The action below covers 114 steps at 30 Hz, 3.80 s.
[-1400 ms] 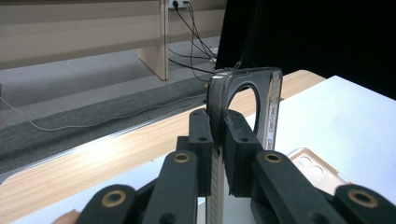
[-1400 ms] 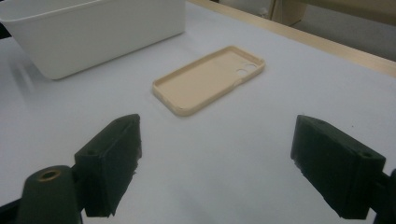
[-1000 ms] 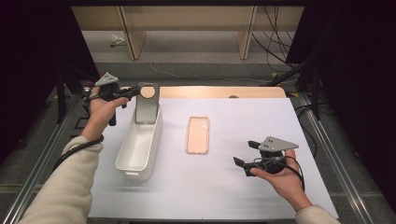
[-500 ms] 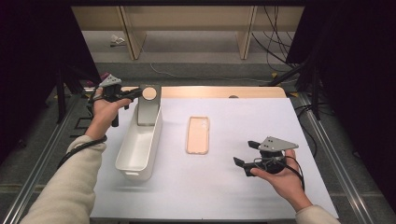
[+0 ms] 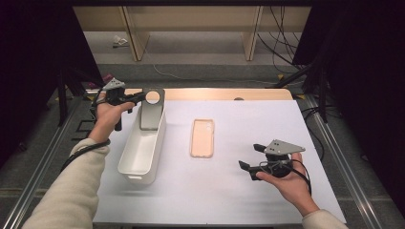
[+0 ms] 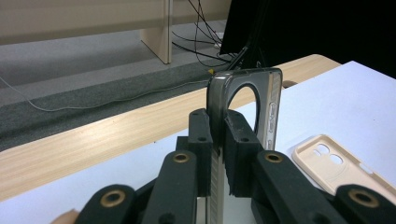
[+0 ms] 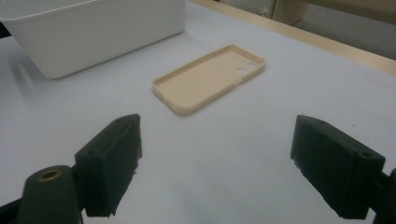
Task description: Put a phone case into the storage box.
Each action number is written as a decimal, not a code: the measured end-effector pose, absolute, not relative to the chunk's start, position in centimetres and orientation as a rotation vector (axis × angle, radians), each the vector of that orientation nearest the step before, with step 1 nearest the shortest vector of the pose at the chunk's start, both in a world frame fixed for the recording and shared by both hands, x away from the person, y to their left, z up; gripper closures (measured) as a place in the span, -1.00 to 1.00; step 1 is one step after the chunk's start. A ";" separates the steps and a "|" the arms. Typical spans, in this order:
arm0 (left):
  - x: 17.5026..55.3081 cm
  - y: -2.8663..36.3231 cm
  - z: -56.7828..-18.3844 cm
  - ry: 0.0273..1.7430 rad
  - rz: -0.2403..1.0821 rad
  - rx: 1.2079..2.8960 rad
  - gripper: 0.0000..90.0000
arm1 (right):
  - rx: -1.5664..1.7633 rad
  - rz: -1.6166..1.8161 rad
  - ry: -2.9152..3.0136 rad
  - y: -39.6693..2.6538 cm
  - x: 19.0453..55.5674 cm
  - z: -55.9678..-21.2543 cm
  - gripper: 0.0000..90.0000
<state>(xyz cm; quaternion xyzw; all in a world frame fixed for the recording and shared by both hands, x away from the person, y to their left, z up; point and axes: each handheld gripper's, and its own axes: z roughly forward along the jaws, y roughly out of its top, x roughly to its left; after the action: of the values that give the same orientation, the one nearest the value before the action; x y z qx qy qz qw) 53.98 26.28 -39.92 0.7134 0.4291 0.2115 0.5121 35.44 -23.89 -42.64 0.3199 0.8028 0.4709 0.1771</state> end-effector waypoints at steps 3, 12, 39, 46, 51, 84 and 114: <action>54.0 26.4 -40.0 1.034 0.504 1.711 0.82 | 0.905 1.333 2.272 -23.9 35.4 -42.6 -0.62; 54.3 26.6 -40.3 1.052 0.502 1.718 0.80 | 0.906 1.333 2.274 -23.9 35.5 -42.7 -0.62; 54.8 26.0 -40.9 1.133 0.585 1.774 0.58 | 0.900 1.332 2.276 -23.8 35.4 -42.6 -0.61; 54.9 26.0 -40.8 1.146 0.592 1.776 0.48 | 0.899 1.332 2.278 -23.8 35.5 -42.6 -0.61; 54.8 26.0 -40.6 1.160 0.595 1.774 0.36 | 0.899 1.331 2.278 -23.8 35.4 -42.6 -0.61; 42.2 21.8 -37.7 0.998 0.559 1.735 -0.98 | 0.902 1.326 2.277 -23.7 35.5 -42.7 -0.61; 35.2 17.4 -41.3 0.820 0.453 1.872 -0.94 | 0.905 1.329 2.276 -23.8 35.7 -42.7 -0.61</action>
<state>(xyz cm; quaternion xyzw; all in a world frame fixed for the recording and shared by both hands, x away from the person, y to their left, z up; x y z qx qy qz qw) 35.22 17.39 -41.30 0.7743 0.3392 0.1875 0.5003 35.74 -23.76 -42.72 0.3199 0.8039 0.4693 0.1768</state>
